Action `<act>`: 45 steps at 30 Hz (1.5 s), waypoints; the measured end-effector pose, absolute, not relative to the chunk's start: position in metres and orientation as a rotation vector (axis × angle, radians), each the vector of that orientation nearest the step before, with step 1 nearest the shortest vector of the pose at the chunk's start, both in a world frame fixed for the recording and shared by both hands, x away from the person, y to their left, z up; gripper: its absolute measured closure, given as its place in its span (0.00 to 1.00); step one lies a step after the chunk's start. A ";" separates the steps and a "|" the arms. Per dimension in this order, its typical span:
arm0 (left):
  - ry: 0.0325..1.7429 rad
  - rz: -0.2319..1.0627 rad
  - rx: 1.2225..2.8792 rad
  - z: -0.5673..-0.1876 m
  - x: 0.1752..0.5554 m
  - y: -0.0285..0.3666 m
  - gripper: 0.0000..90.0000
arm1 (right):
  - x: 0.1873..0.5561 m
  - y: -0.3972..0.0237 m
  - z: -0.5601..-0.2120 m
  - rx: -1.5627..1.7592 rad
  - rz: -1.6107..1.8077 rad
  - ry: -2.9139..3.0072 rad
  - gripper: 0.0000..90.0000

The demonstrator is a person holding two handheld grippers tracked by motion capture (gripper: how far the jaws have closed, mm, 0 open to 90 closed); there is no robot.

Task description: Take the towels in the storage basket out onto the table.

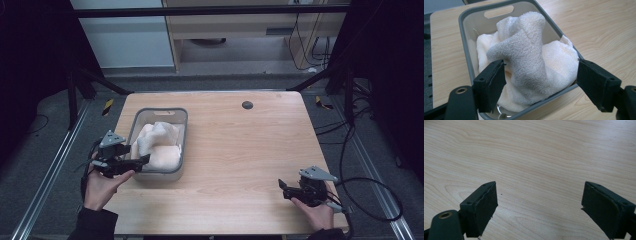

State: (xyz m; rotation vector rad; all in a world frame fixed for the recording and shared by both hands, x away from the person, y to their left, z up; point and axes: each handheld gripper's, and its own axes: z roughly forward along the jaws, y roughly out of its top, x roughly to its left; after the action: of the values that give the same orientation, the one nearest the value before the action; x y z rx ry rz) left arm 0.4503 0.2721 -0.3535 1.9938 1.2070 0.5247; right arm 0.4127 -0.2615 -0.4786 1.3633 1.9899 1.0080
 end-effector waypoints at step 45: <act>1.343 0.480 2.157 -0.373 0.500 0.252 0.41 | 0.414 -0.260 -0.481 1.360 1.006 2.041 0.19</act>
State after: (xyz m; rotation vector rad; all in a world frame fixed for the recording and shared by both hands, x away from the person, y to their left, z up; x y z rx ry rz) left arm 0.5002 0.2524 -0.3733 2.1567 1.3434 0.4804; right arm 0.4143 -0.2596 -0.4806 1.3596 2.0406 1.0062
